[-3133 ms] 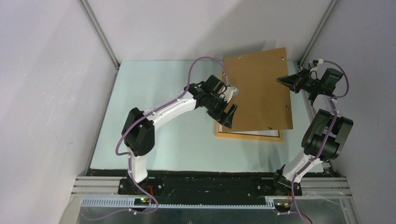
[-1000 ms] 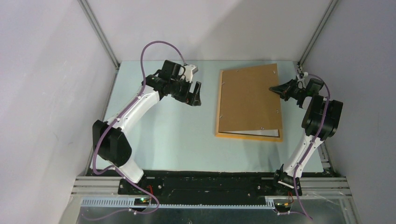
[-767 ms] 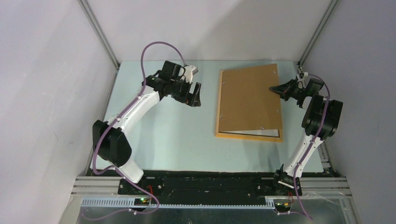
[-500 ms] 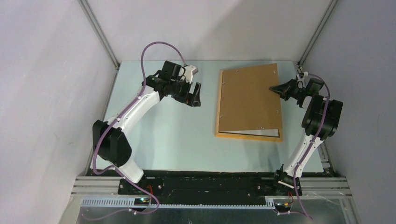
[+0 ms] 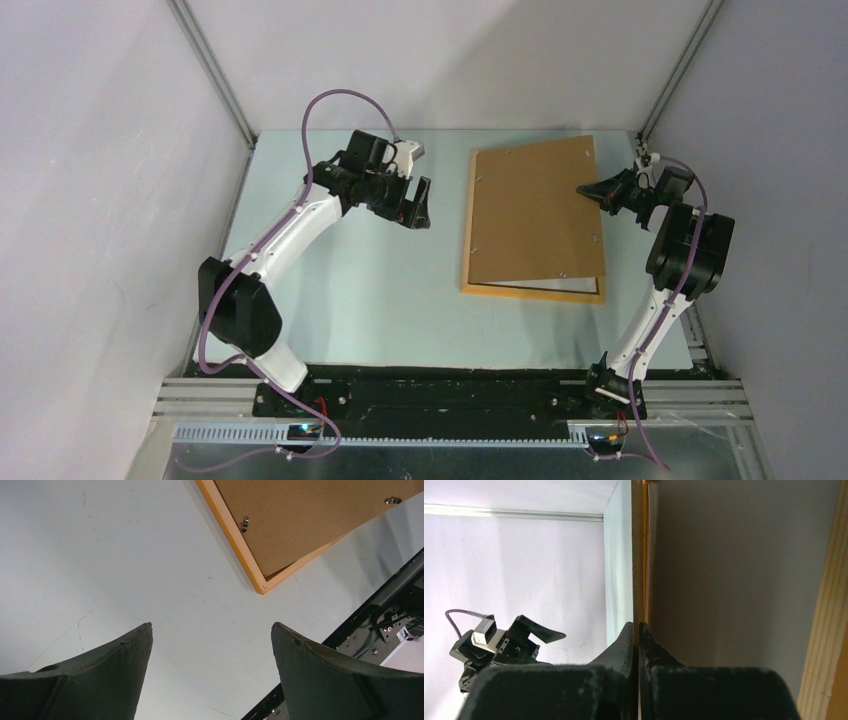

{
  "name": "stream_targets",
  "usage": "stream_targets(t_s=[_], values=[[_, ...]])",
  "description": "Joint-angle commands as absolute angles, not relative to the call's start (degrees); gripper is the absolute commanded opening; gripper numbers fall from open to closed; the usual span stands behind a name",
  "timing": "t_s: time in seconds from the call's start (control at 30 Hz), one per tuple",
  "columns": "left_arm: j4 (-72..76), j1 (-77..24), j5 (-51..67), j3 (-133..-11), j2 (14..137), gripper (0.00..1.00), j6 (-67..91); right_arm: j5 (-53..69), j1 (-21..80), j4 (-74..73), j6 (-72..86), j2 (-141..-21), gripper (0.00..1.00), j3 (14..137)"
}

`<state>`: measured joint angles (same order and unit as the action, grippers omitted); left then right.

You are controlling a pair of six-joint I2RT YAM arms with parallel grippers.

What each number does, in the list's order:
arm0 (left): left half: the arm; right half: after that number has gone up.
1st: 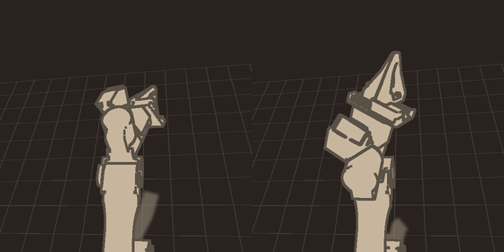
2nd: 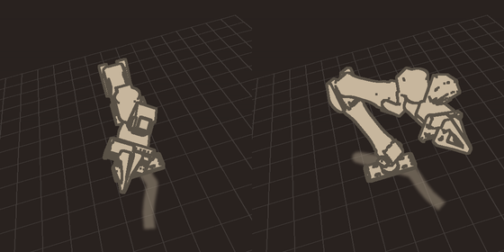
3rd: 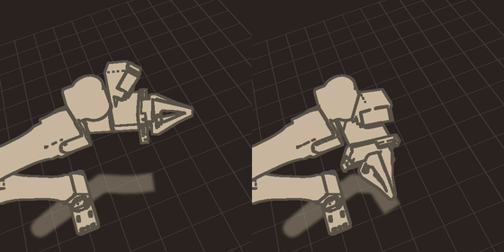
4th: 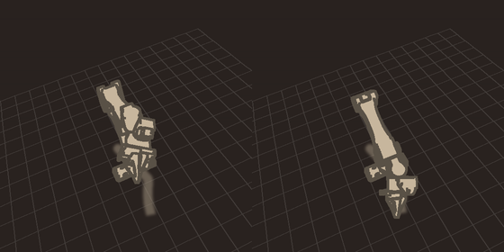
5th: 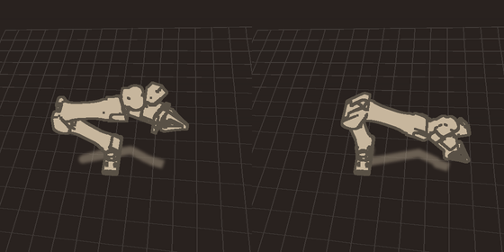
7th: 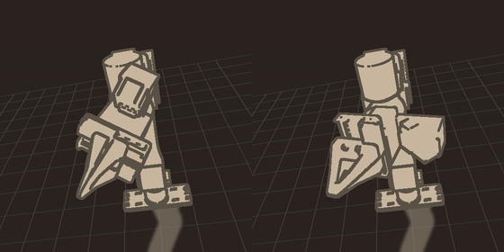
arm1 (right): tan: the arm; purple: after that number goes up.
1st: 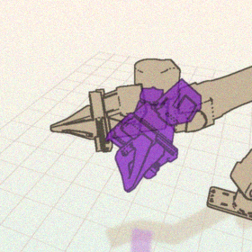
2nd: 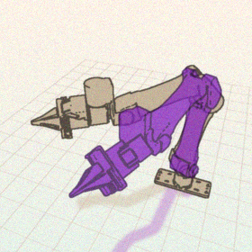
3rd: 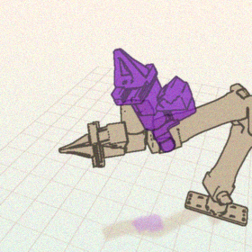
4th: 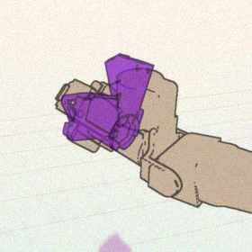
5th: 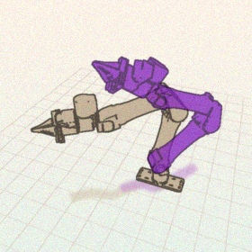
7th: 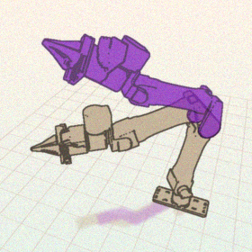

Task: Put the photo into the frame

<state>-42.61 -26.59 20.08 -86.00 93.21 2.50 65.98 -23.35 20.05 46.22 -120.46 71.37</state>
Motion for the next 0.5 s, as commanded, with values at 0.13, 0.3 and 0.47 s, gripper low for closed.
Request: stream_targets(t_s=[0.13,0.3,0.47], values=[[-41.62,-26.24,20.06,-85.71,90.61,0.93,1.21,69.70,-23.14,20.26,46.63,-120.32,0.00,74.36],[-41.60,-26.28,20.04,-85.62,90.75,0.93,1.23,69.64,-23.12,19.41,46.08,-120.49,0.00,74.36],[-41.60,-26.27,20.00,-85.52,90.79,0.93,1.21,69.46,-22.82,18.16,45.40,-120.40,0.00,74.36]])
